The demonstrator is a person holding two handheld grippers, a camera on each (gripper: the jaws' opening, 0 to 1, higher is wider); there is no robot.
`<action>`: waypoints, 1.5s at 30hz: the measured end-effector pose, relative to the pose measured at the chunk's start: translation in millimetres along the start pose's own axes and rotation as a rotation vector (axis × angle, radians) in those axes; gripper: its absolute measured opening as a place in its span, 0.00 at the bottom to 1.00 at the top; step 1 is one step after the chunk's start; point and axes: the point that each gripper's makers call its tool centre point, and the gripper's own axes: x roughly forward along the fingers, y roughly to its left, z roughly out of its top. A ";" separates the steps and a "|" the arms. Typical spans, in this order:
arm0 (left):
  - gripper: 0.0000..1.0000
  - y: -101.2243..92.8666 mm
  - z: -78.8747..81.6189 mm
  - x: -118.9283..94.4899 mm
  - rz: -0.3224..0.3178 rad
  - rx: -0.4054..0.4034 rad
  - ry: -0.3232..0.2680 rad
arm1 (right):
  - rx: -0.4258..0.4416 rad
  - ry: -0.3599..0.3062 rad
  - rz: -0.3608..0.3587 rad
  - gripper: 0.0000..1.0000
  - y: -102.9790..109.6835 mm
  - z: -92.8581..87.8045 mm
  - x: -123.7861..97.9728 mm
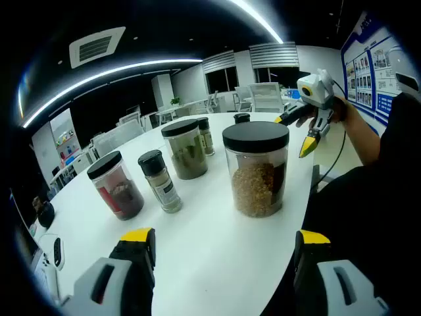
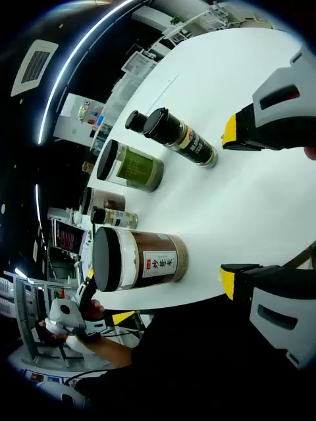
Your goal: Pick up the mixed condiments and ingredients on the table and sort them into separate groups
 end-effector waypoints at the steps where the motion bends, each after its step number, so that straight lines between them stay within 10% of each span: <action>1: 0.86 0.9 -0.5 -0.5 -0.002 -0.005 0.004 | 0.001 -0.001 -0.001 0.70 -0.2 0.3 -0.1; 29: 0.85 -9.6 11.5 -3.3 -0.052 0.009 -0.028 | 0.019 -0.029 0.013 0.71 -0.8 6.3 -3.1; 45: 0.85 -7.9 5.1 -1.8 -0.039 0.013 -0.009 | 0.078 -0.075 -0.102 0.69 -34.6 5.2 -1.0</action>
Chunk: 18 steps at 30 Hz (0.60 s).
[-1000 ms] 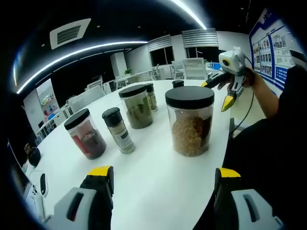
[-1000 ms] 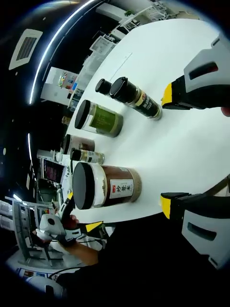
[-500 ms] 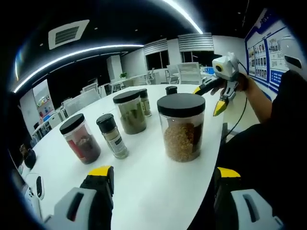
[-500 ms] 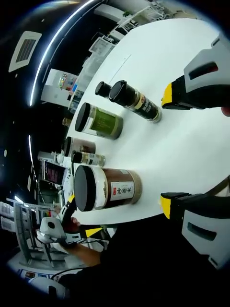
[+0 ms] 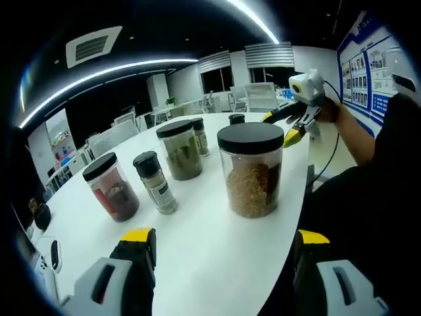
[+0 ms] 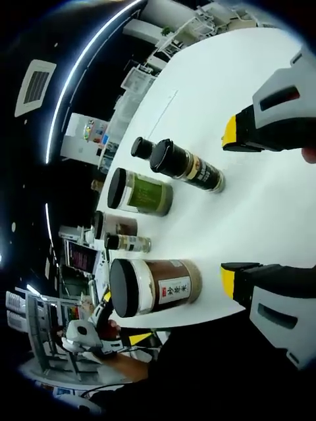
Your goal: Pick up the mixed condiments and ingredients on the table and sort them into separate groups
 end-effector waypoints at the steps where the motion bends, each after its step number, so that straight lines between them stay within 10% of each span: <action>1: 0.85 0.1 -0.2 0.2 0.000 0.000 0.001 | 0.011 -0.003 -0.001 0.69 -2.1 -1.2 1.8; 18: 0.85 -2.9 -1.8 2.1 -0.013 0.006 0.006 | 0.071 -0.087 -0.060 0.69 -20.7 7.8 8.0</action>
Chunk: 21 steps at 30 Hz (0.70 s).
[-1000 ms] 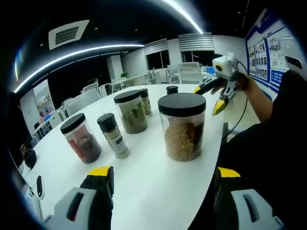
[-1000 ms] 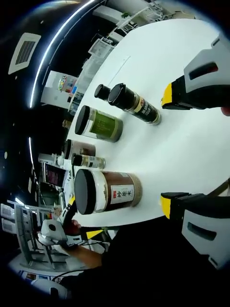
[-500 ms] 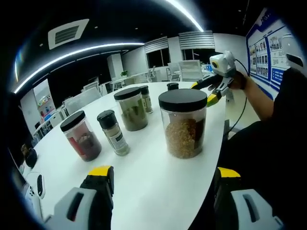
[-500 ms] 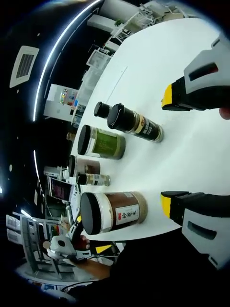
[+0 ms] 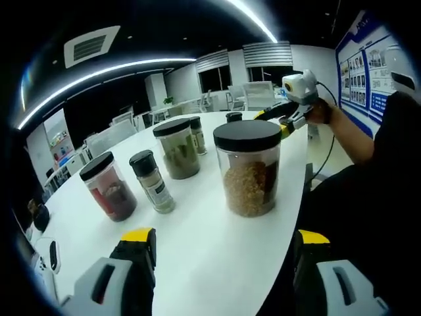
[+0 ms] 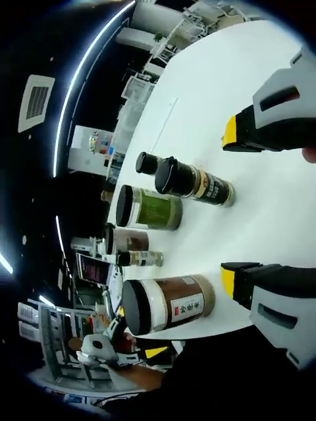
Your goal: Pick up the mixed condiments and ingredients on the table and sort them into separate groups
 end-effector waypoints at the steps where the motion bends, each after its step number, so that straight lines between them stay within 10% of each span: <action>1: 0.85 0.2 -0.2 -0.1 0.001 0.002 0.001 | 0.003 -0.005 -0.008 0.69 -1.8 0.3 0.8; 21: 0.85 0.8 5.7 0.4 -0.005 0.009 -0.009 | 0.096 -0.083 -0.100 0.71 -27.2 1.4 24.1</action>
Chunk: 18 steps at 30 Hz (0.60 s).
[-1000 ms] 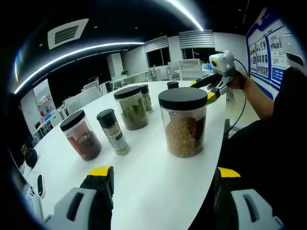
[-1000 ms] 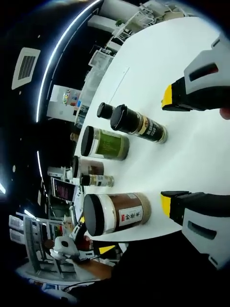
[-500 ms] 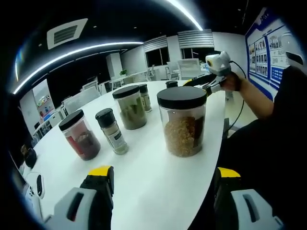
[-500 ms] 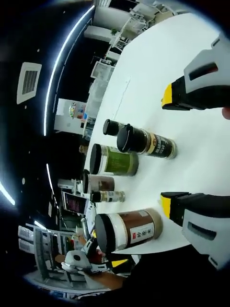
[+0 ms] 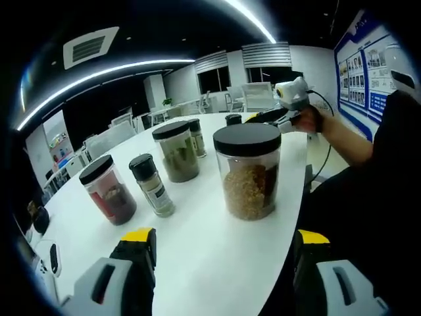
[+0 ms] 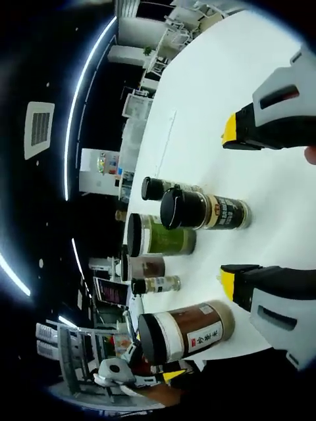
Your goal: Pick up the mixed condiments and ingredients on the table and sort them into separate groups
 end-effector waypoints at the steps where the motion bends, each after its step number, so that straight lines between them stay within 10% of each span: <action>1: 0.85 -0.3 0.1 0.3 -0.001 0.001 0.000 | -0.002 0.003 0.000 0.71 0.4 -0.6 1.5; 18: 0.85 -0.1 -3.1 2.9 -0.007 -0.011 0.002 | 0.026 -0.046 -0.003 0.66 6.0 0.7 26.1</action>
